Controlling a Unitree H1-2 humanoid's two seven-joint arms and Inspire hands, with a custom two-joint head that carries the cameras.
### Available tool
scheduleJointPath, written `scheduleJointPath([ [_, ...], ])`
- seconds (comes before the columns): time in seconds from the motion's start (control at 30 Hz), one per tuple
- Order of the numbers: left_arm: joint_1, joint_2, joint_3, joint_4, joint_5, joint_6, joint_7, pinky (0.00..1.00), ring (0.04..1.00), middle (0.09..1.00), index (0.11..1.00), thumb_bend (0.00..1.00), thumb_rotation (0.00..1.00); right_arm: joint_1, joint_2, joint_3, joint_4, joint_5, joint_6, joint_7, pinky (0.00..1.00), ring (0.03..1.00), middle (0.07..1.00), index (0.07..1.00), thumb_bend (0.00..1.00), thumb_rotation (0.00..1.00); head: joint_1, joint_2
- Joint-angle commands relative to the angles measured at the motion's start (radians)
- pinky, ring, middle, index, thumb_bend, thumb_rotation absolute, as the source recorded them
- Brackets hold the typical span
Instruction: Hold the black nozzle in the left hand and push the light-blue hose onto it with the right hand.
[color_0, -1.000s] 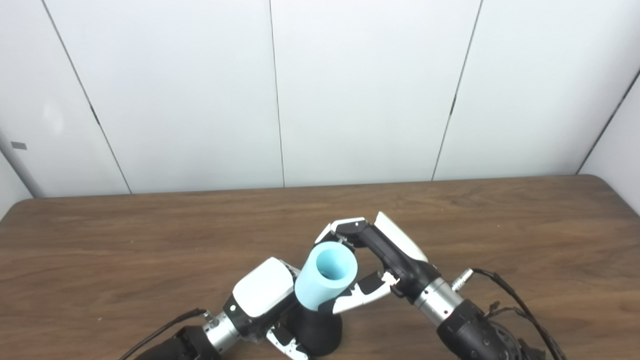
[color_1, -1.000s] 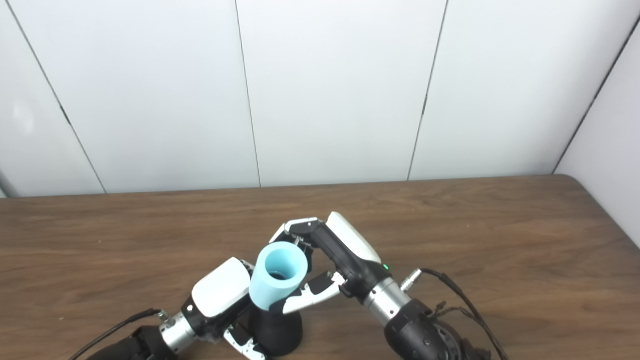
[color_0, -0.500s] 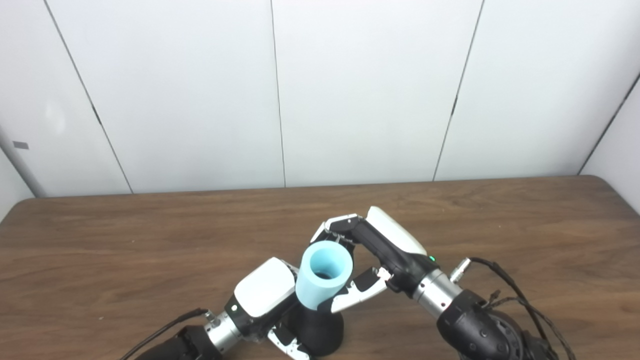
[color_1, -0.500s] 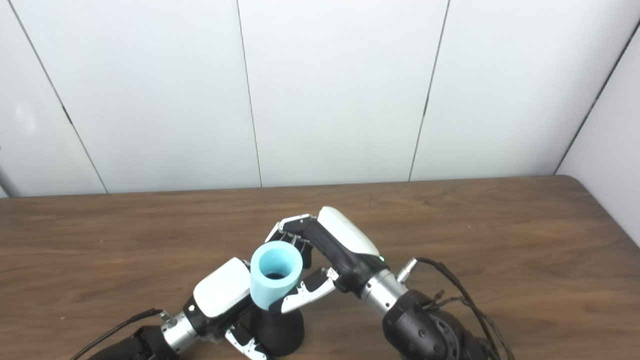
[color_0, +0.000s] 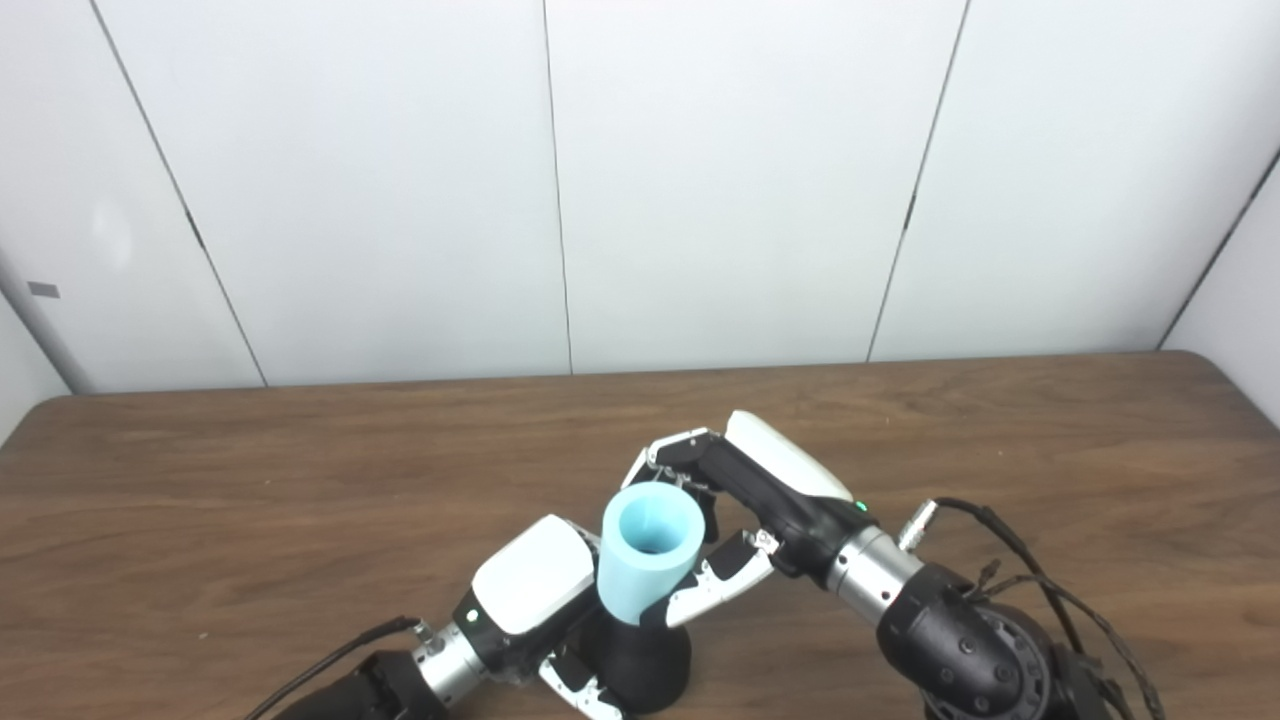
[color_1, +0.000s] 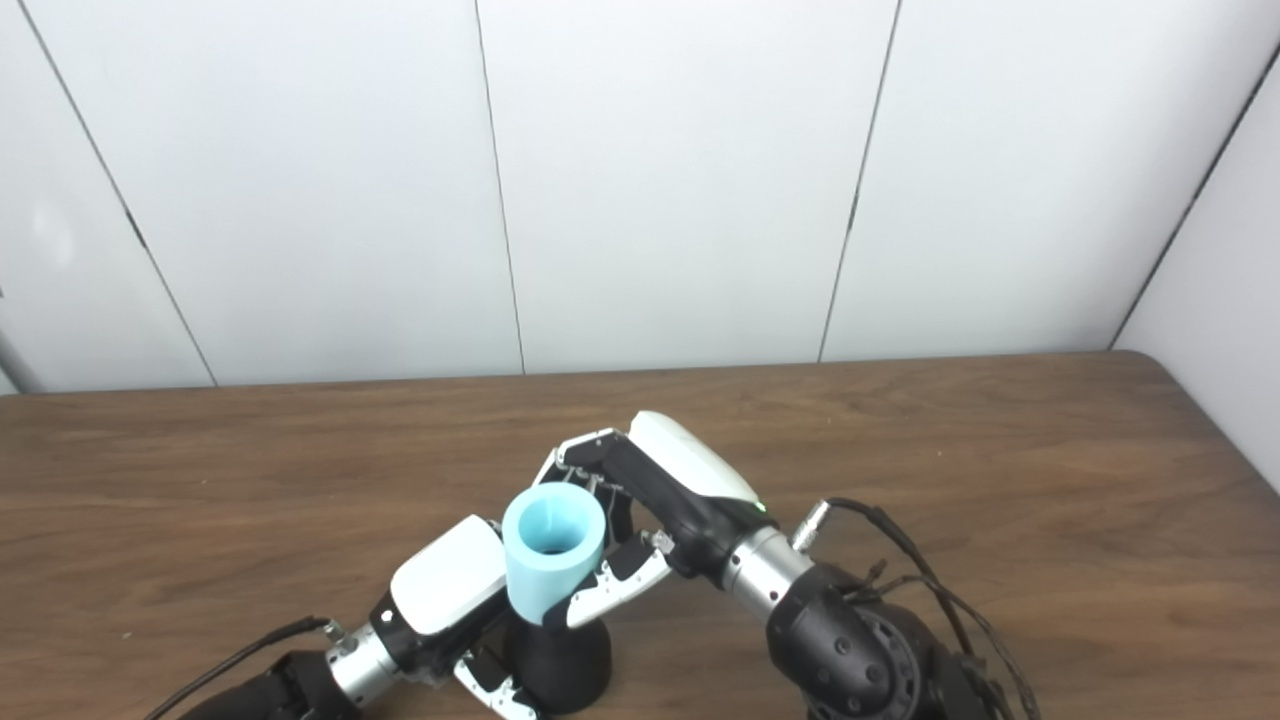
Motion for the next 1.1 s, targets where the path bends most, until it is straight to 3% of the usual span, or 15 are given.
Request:
scheduleJointPath([
  [0.0,0.121,-0.071,-0.079,0.052,0.017,-0.008,-0.034,0.2,0.262,0.401,0.518,0.52,0.0,-0.023,-0.012,0.004,-0.019,-0.018,0.005,0.018,0.24,0.323,0.424,0.521,0.52,0.0,-0.001,0.0],
  [0.03,0.122,-0.071,-0.077,0.05,0.015,-0.008,-0.039,0.2,0.254,0.444,0.497,0.52,0.0,-0.023,-0.011,0.004,-0.019,-0.02,0.006,0.018,0.23,0.318,0.422,0.521,0.52,0.0,-0.001,0.0],
  [0.27,0.121,-0.075,-0.078,0.054,0.02,-0.008,-0.033,0.21,0.276,0.407,0.519,0.52,0.0,-0.028,-0.017,0.019,-0.029,-0.052,0.007,0.041,0.22,0.304,0.415,0.522,0.52,0.0,-0.001,0.003],
  [0.33,0.121,-0.076,-0.077,0.053,0.019,-0.008,-0.039,0.2,0.256,0.446,0.498,0.52,0.0,-0.03,-0.016,0.02,-0.03,-0.06,0.006,0.048,0.18,0.253,0.448,0.498,0.53,0.0,0.0,0.002],
  [0.37,0.121,-0.076,-0.076,0.053,0.02,-0.008,-0.041,0.19,0.25,0.423,0.507,0.52,0.0,-0.031,-0.015,0.021,-0.03,-0.063,0.005,0.05,0.16,0.23,0.46,0.49,0.53,0.0,0.0,0.002],
  [0.43,0.121,-0.078,-0.073,0.054,0.021,-0.008,-0.046,0.2,0.262,0.409,0.518,0.52,0.0,-0.033,-0.014,0.02,-0.03,-0.068,0.003,0.054,0.18,0.257,0.412,0.514,0.52,0.0,0.0,0.002],
  [0.57,0.121,-0.079,-0.07,0.054,0.02,-0.008,-0.048,0.23,0.309,0.425,0.521,0.52,0.0,-0.026,-0.014,0.019,-0.032,-0.072,-0.005,0.053,0.2,0.273,0.407,0.521,0.52,0.0,0.001,0.001],
  [0.63,0.12,-0.079,-0.072,0.056,0.021,-0.007,-0.041,0.2,0.27,0.405,0.515,0.52,0.0,-0.02,-0.014,0.019,-0.034,-0.075,-0.008,0.052,0.2,0.282,0.412,0.521,0.52,0.0,0.001,0.001],
  [0.73,0.12,-0.079,-0.072,0.058,0.021,-0.007,-0.038,0.18,0.241,0.464,0.488,0.52,0.0,-0.009,-0.016,0.016,-0.032,-0.07,-0.034,0.033,0.23,0.314,0.426,0.519,0.52,0.0,0.001,0.0],
  [0.8,0.118,-0.078,-0.075,0.06,0.021,-0.007,-0.037,0.22,0.283,0.427,0.513,0.52,0.0,-0.005,-0.016,0.014,-0.035,-0.07,-0.032,0.033,0.31,0.414,0.469,0.497,0.53,0.0,0.001,0.0],
  [0.83,0.117,-0.077,-0.076,0.061,0.025,-0.007,-0.035,0.23,0.301,0.43,0.519,0.52,0.0,-0.006,-0.017,0.014,-0.041,-0.075,-0.02,0.042,0.35,0.463,0.53,0.492,0.52,0.08,0.0,-0.001],
  [0.87,0.116,-0.077,-0.076,0.062,0.028,-0.007,-0.034,0.23,0.3,0.426,0.52,0.52,0.0,-0.008,-0.019,0.014,-0.047,-0.08,-0.009,0.051,0.37,0.494,0.569,0.56,0.76,0.16,0.0,-0.001],
  [0.93,0.116,-0.077,-0.077,0.064,0.023,-0.008,-0.036,0.21,0.271,0.406,0.516,0.52,0.0,-0.008,-0.014,0.005,-0.056,-0.08,0.006,0.071,0.39,0.532,0.634,0.655,0.95,0.28,0.0,0.0],
  [1.0,0.115,-0.076,-0.079,0.065,0.018,-0.008,-0.037,0.2,0.256,0.398,0.515,0.52,0.0,-0.007,-0.008,-0.008,-0.06,-0.072,0.01,0.087,0.44,0.593,0.7,0.714,0.99,0.32,0.0,0.0],
  [1.07,0.116,-0.077,-0.08,0.067,0.013,-0.008,-0.04,0.18,0.235,0.457,0.49,0.52,0.0,-0.006,-0.005,-0.017,-0.061,-0.068,0.01,0.098,0.55,0.687,0.753,0.754,1.0,0.36,0.0,0.0],
])
